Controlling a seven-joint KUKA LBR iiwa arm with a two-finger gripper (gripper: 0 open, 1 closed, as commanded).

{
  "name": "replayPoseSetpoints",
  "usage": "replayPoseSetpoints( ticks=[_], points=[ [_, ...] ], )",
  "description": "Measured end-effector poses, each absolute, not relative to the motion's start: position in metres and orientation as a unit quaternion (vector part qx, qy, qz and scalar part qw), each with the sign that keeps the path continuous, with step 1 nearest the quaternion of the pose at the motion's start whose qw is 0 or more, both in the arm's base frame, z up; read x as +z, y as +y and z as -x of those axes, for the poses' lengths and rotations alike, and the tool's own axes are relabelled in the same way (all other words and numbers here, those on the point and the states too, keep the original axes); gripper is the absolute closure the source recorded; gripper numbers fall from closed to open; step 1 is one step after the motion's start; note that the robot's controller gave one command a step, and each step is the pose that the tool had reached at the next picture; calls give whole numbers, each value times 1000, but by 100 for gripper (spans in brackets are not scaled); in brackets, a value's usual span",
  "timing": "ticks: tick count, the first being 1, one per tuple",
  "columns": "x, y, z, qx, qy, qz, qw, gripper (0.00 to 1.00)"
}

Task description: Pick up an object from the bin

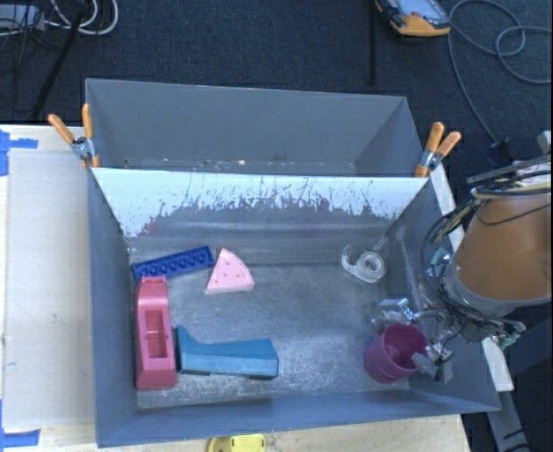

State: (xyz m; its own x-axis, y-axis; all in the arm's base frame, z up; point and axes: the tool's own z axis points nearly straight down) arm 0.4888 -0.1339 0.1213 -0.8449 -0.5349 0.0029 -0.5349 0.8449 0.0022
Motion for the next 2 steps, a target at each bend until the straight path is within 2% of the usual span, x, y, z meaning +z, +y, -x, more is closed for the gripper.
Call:
replayPoseSetpoints(
  ticks=[2],
  points=[
    [121,-134,-489,-1,-960,-280,2,100]
  ],
)
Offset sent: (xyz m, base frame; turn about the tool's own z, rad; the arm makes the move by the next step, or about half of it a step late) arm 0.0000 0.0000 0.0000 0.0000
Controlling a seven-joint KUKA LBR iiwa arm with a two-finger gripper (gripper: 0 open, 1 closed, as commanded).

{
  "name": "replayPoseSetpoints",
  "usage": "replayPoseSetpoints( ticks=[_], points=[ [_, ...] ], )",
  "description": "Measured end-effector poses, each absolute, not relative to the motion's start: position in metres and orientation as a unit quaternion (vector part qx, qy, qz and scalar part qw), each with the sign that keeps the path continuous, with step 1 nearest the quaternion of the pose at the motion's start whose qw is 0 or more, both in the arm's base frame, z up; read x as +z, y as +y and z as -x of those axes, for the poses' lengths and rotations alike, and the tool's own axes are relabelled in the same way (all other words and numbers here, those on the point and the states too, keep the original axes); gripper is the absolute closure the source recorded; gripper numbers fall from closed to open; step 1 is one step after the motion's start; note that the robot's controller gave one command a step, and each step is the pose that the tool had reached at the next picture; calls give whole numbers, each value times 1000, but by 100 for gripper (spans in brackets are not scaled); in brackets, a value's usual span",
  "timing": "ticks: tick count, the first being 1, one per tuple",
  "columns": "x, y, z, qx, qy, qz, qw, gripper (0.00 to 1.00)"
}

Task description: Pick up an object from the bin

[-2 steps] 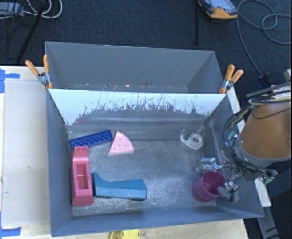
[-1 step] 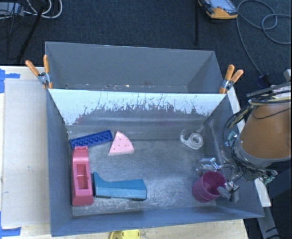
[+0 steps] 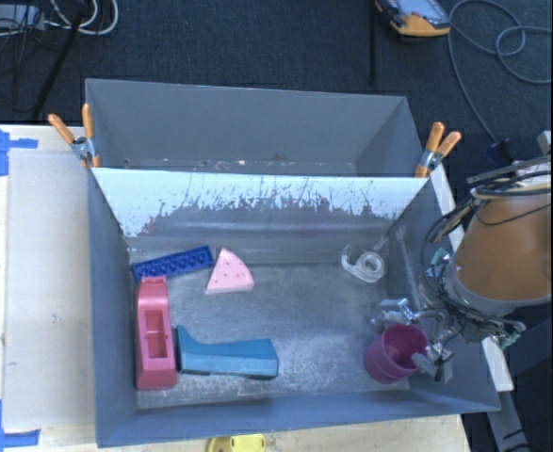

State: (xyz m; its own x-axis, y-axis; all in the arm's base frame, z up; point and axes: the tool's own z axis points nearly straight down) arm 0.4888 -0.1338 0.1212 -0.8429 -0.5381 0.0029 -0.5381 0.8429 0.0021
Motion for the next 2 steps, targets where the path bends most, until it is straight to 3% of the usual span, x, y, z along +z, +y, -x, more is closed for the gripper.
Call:
replayPoseSetpoints(
  ticks=[2],
  points=[
    [121,-134,-489,-1,-960,-281,2,100]
  ],
)
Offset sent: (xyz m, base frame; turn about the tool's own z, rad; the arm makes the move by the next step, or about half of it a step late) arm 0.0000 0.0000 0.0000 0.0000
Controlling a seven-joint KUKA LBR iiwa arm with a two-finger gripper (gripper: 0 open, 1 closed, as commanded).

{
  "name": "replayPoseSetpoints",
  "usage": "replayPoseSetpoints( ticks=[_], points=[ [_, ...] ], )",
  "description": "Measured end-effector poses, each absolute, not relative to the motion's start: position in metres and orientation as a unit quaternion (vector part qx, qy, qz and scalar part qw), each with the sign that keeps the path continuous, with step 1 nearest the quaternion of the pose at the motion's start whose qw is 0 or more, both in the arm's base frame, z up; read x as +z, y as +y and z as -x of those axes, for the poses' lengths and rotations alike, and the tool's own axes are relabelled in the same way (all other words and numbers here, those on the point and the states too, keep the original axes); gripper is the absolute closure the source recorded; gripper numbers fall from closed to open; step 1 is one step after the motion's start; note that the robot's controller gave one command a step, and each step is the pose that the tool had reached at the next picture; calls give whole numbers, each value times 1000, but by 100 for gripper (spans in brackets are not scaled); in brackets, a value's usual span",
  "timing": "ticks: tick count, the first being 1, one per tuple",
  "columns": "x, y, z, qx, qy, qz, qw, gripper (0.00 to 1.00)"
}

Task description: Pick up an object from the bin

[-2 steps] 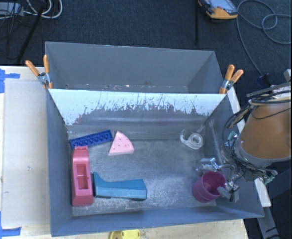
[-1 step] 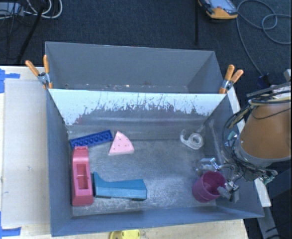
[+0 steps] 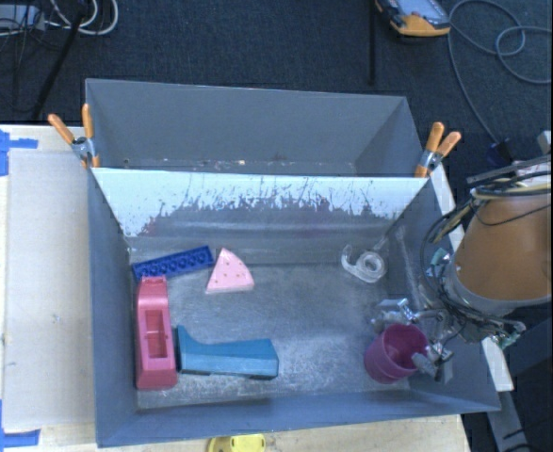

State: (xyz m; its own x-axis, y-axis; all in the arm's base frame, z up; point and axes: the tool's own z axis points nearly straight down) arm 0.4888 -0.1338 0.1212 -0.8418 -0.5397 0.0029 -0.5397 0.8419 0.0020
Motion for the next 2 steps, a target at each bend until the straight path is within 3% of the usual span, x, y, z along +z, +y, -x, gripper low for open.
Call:
replayPoseSetpoints(
  ticks=[2],
  points=[
    [121,-134,-489,-1,-959,-282,2,100]
  ],
)
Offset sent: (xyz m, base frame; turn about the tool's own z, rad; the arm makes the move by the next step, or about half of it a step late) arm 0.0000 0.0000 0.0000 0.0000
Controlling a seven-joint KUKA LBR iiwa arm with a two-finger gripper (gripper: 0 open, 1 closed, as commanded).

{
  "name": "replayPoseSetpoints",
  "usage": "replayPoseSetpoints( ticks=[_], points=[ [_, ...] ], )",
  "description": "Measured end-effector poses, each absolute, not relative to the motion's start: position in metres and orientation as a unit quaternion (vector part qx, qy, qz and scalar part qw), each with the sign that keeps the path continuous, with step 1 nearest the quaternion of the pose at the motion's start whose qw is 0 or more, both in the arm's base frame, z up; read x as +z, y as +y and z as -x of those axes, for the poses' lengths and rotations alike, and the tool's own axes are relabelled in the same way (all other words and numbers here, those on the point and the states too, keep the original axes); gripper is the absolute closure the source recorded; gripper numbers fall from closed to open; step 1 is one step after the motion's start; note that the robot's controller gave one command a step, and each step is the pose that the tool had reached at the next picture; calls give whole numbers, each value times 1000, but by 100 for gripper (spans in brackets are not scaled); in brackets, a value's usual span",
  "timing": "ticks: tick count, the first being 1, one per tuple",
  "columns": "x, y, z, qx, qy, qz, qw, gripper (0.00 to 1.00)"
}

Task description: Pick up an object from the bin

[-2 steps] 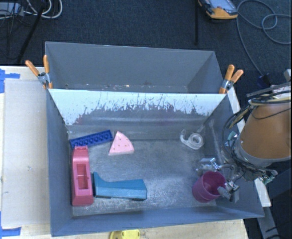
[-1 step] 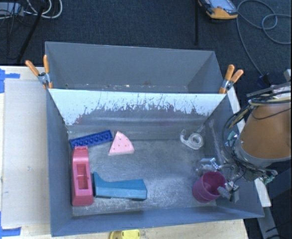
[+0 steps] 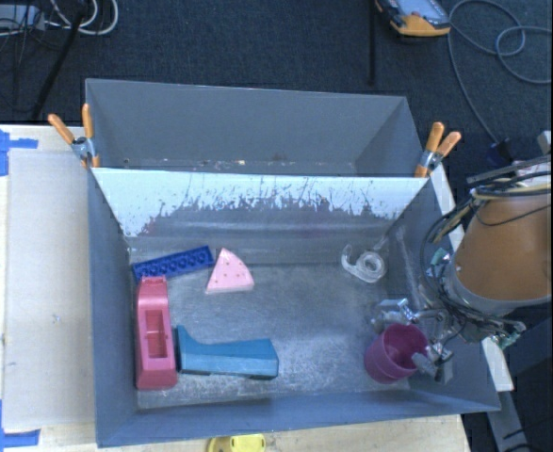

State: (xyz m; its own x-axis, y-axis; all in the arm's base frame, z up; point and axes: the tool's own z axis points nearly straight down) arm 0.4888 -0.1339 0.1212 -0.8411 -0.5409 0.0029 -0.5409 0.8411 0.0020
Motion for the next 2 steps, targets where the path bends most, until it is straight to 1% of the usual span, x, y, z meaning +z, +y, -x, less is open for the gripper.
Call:
replayPoseSetpoints(
  ticks=[2],
  points=[
    [121,-134,-489,-1,-959,-282,2,100]
  ],
)
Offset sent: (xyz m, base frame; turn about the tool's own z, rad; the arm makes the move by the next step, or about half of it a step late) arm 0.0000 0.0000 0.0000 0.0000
